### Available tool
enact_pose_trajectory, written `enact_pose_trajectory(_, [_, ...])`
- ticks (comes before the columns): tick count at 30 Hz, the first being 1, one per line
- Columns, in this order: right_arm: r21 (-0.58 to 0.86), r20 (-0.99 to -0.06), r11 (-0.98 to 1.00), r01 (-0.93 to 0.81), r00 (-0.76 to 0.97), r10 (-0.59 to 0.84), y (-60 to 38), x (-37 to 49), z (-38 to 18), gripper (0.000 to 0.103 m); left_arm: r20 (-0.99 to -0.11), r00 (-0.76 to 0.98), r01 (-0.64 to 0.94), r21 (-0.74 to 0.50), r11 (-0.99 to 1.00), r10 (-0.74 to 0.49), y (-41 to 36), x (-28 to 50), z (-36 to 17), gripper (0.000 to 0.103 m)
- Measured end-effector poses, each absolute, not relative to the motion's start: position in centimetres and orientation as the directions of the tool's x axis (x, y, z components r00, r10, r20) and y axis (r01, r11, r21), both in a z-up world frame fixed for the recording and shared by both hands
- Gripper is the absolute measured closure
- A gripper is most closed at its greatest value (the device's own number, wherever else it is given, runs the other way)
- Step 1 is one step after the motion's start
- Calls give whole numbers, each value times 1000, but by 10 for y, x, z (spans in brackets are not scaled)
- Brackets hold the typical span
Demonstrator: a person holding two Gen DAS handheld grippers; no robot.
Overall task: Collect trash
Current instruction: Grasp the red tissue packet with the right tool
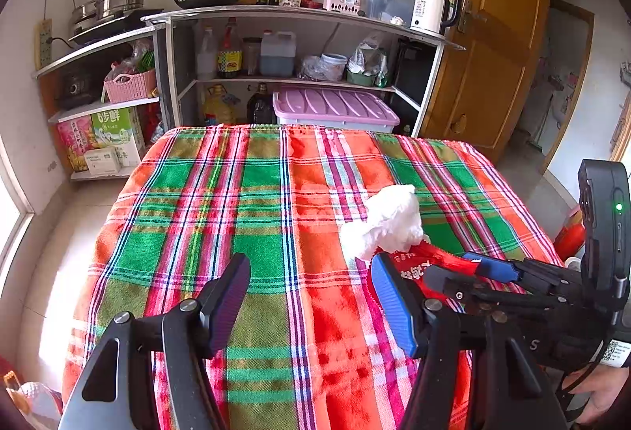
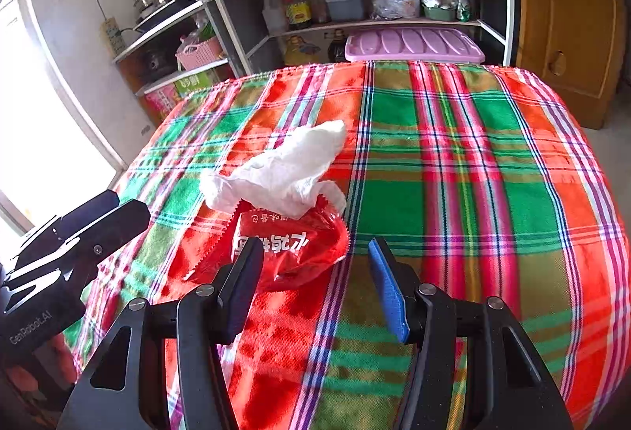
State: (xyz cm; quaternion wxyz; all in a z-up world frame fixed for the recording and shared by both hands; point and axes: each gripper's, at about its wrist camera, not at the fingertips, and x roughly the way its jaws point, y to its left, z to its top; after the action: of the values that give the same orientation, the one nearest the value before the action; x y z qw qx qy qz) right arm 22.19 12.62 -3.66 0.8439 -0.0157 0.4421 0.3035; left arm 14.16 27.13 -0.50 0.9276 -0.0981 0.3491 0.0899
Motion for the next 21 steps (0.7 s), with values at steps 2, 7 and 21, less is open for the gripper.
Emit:
enact_pose_trajectory(2, [236, -756, 818, -525, 430, 494, 128, 223, -38, 57, -666, 741, -231, -126, 965, 90, 273, 145, -5, 39])
enact_pose_trajectory(7, [241, -757, 816, -525, 425, 497, 126, 227, -42, 82, -673, 733, -229, -114, 967, 94, 273, 151, -7, 39])
enact_pose_trajectory(21, [188, -759, 801, -568, 433, 486, 111, 217, -36, 102, -684, 724, -212, -103, 972, 85, 268, 161, -9, 39])
